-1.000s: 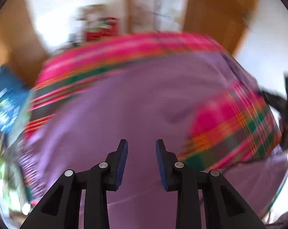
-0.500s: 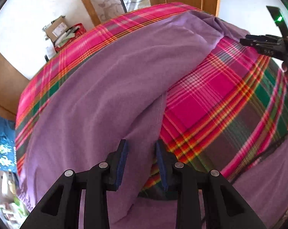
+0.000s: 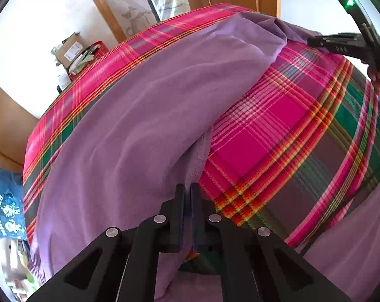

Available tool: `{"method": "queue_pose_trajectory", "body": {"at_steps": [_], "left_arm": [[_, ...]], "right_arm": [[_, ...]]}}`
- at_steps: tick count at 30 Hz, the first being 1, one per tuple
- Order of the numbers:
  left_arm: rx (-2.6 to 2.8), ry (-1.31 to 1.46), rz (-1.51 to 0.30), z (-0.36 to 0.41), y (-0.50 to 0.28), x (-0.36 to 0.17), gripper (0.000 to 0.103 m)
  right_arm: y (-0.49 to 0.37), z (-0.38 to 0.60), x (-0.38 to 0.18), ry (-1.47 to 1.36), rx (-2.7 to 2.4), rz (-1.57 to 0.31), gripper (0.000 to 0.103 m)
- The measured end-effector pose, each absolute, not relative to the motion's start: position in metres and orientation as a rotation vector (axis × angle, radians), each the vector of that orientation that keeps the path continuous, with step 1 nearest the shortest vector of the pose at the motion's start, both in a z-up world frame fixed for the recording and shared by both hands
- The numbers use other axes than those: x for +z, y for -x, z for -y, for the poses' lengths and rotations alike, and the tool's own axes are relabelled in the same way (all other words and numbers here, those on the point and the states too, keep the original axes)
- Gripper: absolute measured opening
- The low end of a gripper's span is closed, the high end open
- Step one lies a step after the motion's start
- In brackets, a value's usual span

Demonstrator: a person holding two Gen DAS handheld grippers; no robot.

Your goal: Fold clothes

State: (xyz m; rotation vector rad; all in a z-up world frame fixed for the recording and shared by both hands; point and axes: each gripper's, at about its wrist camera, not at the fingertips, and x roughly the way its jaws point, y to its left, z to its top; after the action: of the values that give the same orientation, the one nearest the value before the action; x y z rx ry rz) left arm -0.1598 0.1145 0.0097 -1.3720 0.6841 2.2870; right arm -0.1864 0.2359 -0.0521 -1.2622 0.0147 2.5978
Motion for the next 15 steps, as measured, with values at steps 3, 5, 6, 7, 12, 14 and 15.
{"method": "queue_pose_trajectory", "body": {"at_steps": [3, 5, 6, 7, 12, 14, 15], "left_arm": [[2.266, 1.391, -0.610, -0.104, 0.159, 0.013, 0.004], [2.258, 1.393, -0.558, -0.095, 0.157, 0.019, 0.004], [2.254, 1.395, -0.533, -0.090, 0.157, 0.022, 0.004], [2.249, 1.398, -0.508, -0.086, 0.156, 0.024, 0.004], [2.226, 1.393, -0.452, -0.069, 0.150, 0.035, 0.003], [2.206, 1.393, -0.438, -0.064, 0.148, 0.036, 0.004], [2.196, 1.390, -0.448, -0.063, 0.146, 0.036, 0.004]], "right_arm": [[0.186, -0.239, -0.048, 1.229, 2.579, -0.004, 0.006], [0.183, -0.244, -0.043, 1.200, 2.570, -0.009, 0.006], [0.182, -0.246, -0.041, 1.186, 2.564, -0.008, 0.006], [0.180, -0.249, -0.038, 1.175, 2.558, -0.005, 0.006], [0.167, -0.265, -0.023, 1.123, 2.506, 0.008, 0.006], [0.160, -0.272, -0.017, 1.101, 2.481, 0.017, 0.006], [0.158, -0.276, -0.015, 1.099, 2.469, 0.017, 0.006]]}}
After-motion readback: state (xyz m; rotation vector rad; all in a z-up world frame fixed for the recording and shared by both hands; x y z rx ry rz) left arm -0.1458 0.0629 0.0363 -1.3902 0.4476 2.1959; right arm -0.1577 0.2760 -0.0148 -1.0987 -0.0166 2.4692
